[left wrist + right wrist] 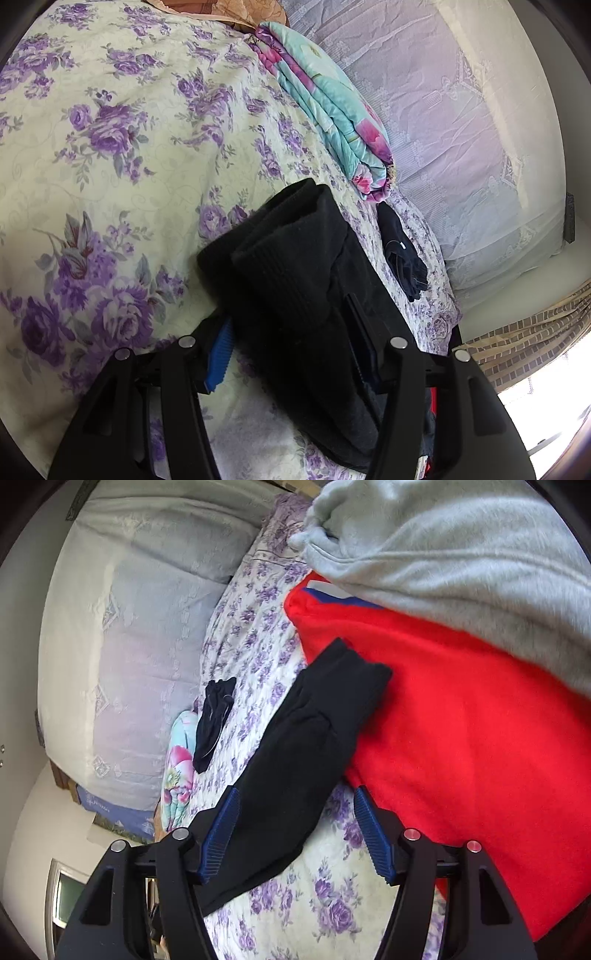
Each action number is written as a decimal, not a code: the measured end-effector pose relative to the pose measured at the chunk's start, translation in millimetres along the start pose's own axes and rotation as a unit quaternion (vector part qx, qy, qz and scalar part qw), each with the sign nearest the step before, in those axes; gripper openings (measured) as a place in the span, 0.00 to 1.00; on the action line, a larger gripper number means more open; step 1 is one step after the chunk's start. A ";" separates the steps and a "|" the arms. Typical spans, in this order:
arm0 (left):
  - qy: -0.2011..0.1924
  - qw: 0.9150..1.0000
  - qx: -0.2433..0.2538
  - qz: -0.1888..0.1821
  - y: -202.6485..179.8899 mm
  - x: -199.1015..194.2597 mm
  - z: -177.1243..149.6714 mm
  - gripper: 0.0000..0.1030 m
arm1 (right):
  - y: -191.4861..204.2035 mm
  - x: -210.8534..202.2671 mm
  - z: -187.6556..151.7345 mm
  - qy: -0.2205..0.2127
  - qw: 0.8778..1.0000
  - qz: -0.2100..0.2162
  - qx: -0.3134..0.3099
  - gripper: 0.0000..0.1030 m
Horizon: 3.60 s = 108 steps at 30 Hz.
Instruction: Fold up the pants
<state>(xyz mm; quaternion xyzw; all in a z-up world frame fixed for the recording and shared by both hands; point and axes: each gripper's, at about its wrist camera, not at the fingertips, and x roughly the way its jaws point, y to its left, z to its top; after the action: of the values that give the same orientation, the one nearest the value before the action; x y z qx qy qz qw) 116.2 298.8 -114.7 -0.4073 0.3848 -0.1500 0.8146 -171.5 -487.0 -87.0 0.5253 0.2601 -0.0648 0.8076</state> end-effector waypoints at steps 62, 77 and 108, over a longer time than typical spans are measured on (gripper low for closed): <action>0.169 0.933 0.308 0.080 -178.1 98.6 -146.2 0.76 | 29.9 23.0 20.1 -0.026 0.997 0.068 -0.001 0.62; 0.186 0.937 0.294 -0.029 -201.6 108.8 -161.6 0.84 | 225.9 264.0 -90.3 0.308 0.927 0.189 -0.105 0.76; 0.175 0.935 0.309 0.009 -202.8 128.7 -167.3 0.89 | 132.9 164.5 12.7 0.122 0.978 0.160 -0.052 0.74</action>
<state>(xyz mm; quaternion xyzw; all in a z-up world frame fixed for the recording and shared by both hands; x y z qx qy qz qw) 89.7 8.9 -84.0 -0.0997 0.4599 -0.3228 0.8212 24.1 -412.0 -55.0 0.5213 0.2720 0.1433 0.7960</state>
